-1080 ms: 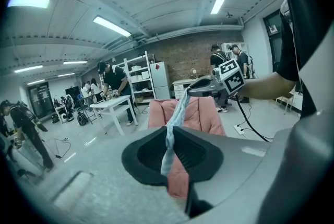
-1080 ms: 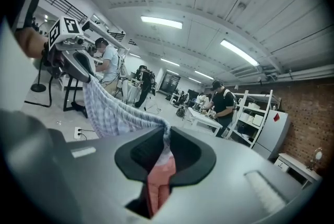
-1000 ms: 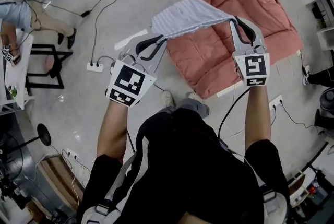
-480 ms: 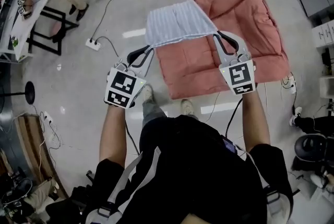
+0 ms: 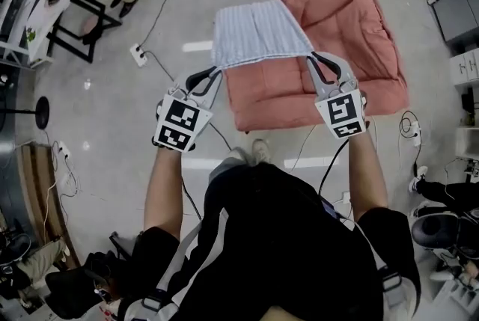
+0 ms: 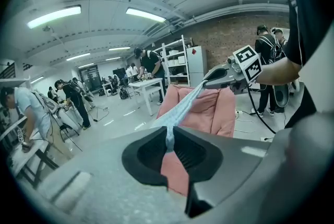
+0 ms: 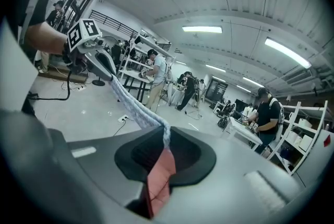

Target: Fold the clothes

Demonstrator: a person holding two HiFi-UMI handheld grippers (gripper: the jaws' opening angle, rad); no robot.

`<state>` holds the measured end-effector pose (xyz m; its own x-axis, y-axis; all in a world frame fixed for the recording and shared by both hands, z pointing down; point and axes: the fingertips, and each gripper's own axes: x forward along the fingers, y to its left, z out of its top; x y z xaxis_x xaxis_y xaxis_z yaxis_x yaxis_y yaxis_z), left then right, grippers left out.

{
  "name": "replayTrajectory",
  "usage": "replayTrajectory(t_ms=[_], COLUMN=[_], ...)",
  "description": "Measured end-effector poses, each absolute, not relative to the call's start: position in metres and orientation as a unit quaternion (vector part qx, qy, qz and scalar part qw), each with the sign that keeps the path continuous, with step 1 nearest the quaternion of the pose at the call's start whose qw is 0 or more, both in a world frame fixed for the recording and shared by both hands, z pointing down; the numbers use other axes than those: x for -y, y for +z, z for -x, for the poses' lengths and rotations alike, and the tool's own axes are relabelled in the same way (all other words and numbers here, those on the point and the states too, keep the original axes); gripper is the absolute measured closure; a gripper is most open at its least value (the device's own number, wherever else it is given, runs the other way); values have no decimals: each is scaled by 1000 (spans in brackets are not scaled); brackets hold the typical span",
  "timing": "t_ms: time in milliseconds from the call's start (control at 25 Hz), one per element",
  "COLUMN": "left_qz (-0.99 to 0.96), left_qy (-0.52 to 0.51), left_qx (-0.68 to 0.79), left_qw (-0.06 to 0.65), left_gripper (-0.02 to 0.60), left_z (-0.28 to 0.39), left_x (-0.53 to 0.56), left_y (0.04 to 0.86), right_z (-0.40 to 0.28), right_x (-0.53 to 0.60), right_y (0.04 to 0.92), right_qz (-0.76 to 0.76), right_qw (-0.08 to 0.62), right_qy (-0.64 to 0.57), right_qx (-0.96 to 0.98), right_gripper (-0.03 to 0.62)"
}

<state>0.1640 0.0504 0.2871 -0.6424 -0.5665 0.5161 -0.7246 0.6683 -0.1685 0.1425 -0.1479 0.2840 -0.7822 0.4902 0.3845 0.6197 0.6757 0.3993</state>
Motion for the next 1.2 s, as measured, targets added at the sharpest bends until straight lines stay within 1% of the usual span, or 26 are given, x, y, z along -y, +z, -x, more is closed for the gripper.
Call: replayTrajectory(t_ms=[200,440,800,1000,1200], left_qz=[-387,-409,-453,-464,-436], left_qy=[177,188,181,178,182], left_qx=[882,869,848,839,850], left_qw=[201,208,209,223,235], left_gripper=[543,543,544,545,545], left_z=[-188,-218,-237,-252,-271], left_x=[-38,-38,-73,-55,-25], left_y=[280,293,308,307,313], right_z=[-170,-207,-230,-246,-264], right_x=[162,159,125,145,175], right_y=[283,295,312,325,338], right_qz=[287,280,237,230,272], right_qw=[136,157,189,204,204], right_qy=[-264,-268,-277,-264,-280], right_qx=[911,908,912,914,898], right_gripper=[554,554,556,556,556])
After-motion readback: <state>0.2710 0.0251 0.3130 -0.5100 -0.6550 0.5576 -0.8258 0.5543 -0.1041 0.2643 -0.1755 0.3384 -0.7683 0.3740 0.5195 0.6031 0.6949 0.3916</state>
